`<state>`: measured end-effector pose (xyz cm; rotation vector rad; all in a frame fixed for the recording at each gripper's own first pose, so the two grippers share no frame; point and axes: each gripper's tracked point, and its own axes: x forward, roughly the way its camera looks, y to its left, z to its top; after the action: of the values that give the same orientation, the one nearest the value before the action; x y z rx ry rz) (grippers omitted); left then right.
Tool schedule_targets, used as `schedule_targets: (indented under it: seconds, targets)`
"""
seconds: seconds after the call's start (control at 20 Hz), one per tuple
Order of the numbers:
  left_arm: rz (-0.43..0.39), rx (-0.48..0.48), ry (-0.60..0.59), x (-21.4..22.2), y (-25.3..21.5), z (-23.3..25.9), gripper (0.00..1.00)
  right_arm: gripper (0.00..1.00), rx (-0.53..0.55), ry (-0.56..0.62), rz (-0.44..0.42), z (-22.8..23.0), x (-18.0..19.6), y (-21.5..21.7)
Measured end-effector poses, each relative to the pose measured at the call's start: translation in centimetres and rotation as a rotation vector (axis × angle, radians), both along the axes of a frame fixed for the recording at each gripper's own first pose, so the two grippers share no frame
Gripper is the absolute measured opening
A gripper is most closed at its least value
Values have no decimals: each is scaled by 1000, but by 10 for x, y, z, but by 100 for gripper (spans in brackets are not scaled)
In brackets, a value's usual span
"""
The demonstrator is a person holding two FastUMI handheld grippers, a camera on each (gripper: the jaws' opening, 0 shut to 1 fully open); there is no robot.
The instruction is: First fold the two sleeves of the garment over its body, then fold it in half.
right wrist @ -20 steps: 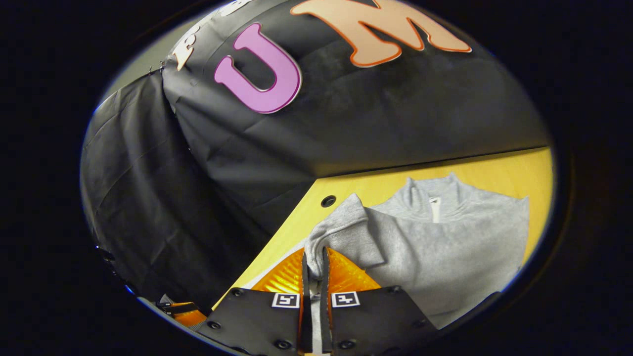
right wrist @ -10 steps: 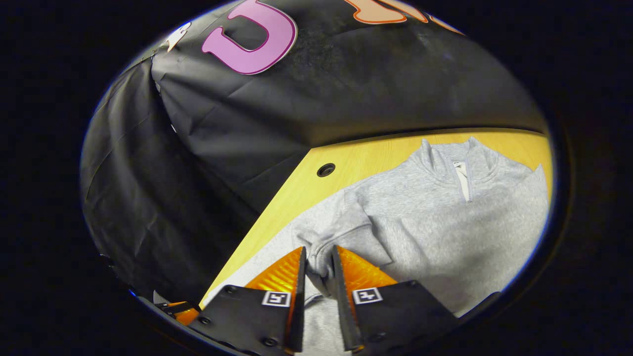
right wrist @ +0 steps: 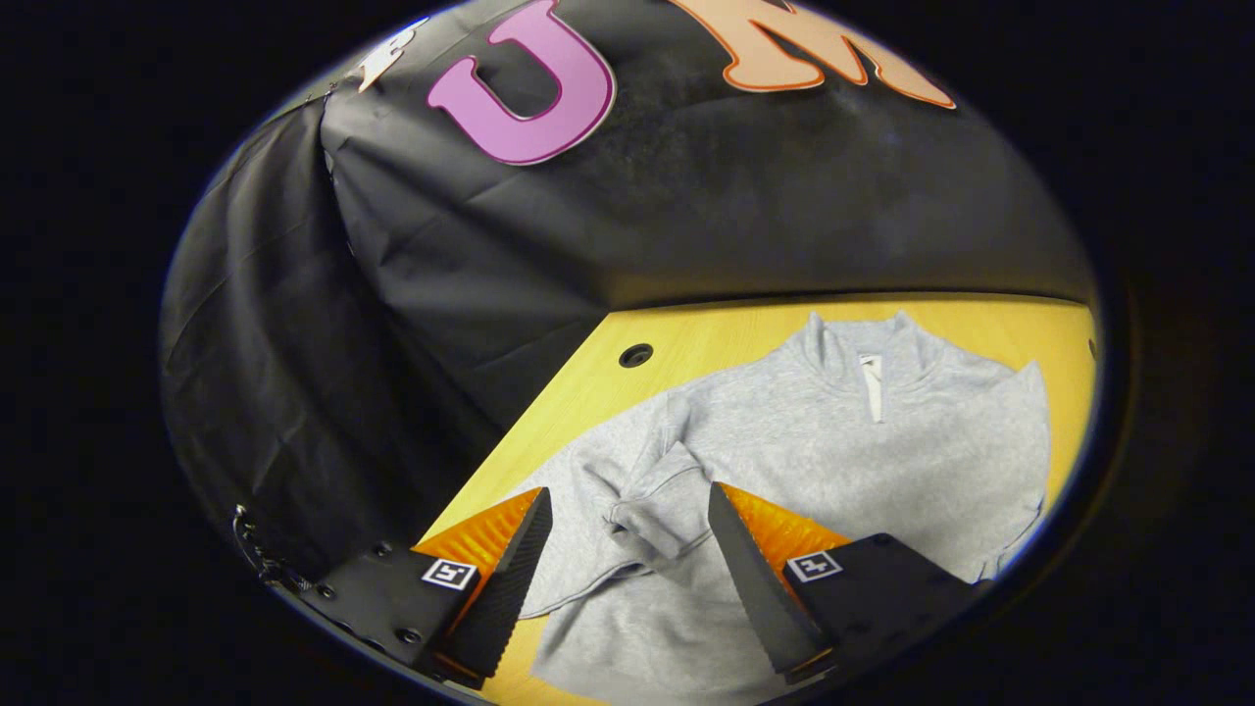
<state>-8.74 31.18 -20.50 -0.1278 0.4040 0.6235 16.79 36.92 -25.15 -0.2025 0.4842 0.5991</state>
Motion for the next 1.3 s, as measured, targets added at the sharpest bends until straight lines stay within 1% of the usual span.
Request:
schedule_targets:
  seconds: [0.15,0.35,0.4,0.45,0.5,0.55,0.6,0.65,0.75,0.8,0.85,0.9,0.95,1.0,1.05,1.25,1.3]
  targets:
    - [-6,1,25,3,-2,-9,95,99,5,-54,-32,24,-5,-21]
    - [-15,21,56,7,-9,-16,96,98,-88,-180,-76,60,-10,-73]
    - [-19,25,59,7,-11,-15,95,95,-105,-192,-88,67,-16,-85]
    - [-24,27,60,7,-10,-14,95,99,-119,-198,-97,73,-21,-96]
    - [-28,26,59,6,-8,-13,94,99,-131,-206,-111,77,-24,-109]
    - [-32,27,57,4,-5,-14,92,95,-140,-213,-126,81,-28,-120]
    - [-40,27,54,5,-4,-13,92,99,-146,-214,-144,85,-32,-132]
    - [-42,29,49,7,-1,-12,82,99,-148,-214,-157,87,-37,-141]
    - [-54,24,45,10,-6,-11,66,99,-154,-211,-185,91,-44,-161]
    - [-60,20,42,14,-9,-10,58,96,-152,-209,-199,93,-48,-169]
    - [-60,19,41,18,-11,-11,41,99,-148,-209,-213,95,-51,-176]
    - [-61,17,37,21,-14,-12,35,96,-143,-210,-228,98,-53,-185]
    - [-54,17,34,22,-14,-12,24,96,-141,-213,-241,101,-54,-192]
    - [-52,16,37,23,-15,-12,18,99,-146,-221,-253,103,-56,-200]
    - [-54,17,41,23,-16,-12,14,96,-156,-230,-262,106,-56,-208]
    - [-31,-1,44,25,-17,-12,5,96,-165,-254,-283,117,-61,-228]
    - [-16,-2,43,25,-18,-12,3,99,-164,-259,-291,119,-61,-232]
